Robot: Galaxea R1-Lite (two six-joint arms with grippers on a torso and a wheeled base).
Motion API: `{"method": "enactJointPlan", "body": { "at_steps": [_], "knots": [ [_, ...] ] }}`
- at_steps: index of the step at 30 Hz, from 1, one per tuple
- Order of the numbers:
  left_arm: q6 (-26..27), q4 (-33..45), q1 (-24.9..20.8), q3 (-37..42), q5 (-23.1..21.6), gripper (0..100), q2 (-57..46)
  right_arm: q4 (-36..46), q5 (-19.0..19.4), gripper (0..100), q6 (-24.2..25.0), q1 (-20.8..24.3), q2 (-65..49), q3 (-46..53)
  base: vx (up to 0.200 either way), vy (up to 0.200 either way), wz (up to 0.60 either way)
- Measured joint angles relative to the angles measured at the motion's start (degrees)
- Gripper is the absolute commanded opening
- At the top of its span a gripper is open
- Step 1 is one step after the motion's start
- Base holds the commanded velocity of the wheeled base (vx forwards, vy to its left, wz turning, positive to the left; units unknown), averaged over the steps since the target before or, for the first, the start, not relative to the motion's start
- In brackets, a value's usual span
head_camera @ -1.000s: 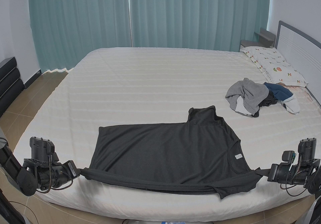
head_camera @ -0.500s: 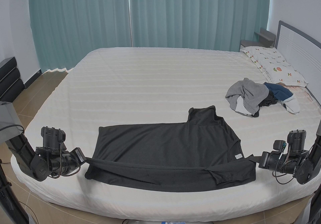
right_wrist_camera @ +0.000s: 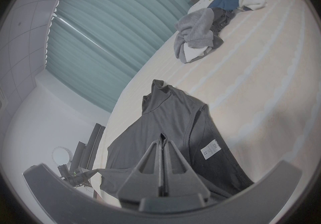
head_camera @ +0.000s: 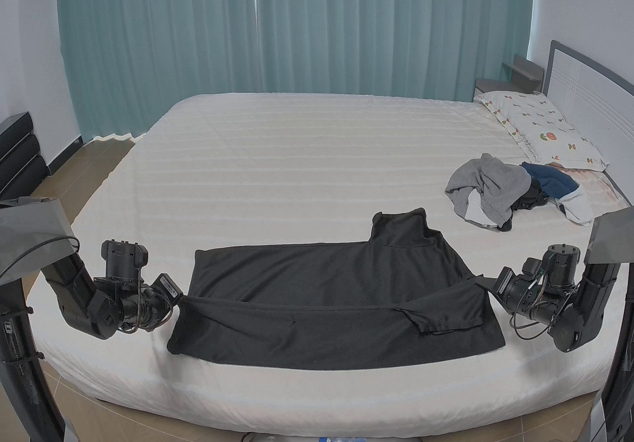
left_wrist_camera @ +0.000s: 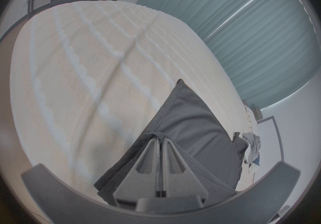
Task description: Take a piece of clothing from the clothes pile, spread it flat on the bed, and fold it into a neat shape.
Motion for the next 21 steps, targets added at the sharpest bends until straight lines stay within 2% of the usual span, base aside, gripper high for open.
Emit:
{"method": "enactJointPlan", "body": {
  "at_steps": [15, 21],
  "knots": [
    [-0.4, -1.8, -0.1, -1.9, 0.0, 0, 3.2, -1.2, -0.5, 0, 0.5, 0.7, 3.4, -0.9, 0.0, 0.0, 0.0],
    [-0.6, -1.9, -0.2, -3.1, 0.2, 0, 4.5, -4.6, -0.8, 0, 0.7, 0.7, 4.0, -1.8, 0.0, 0.0, 0.0]
  ]
}}
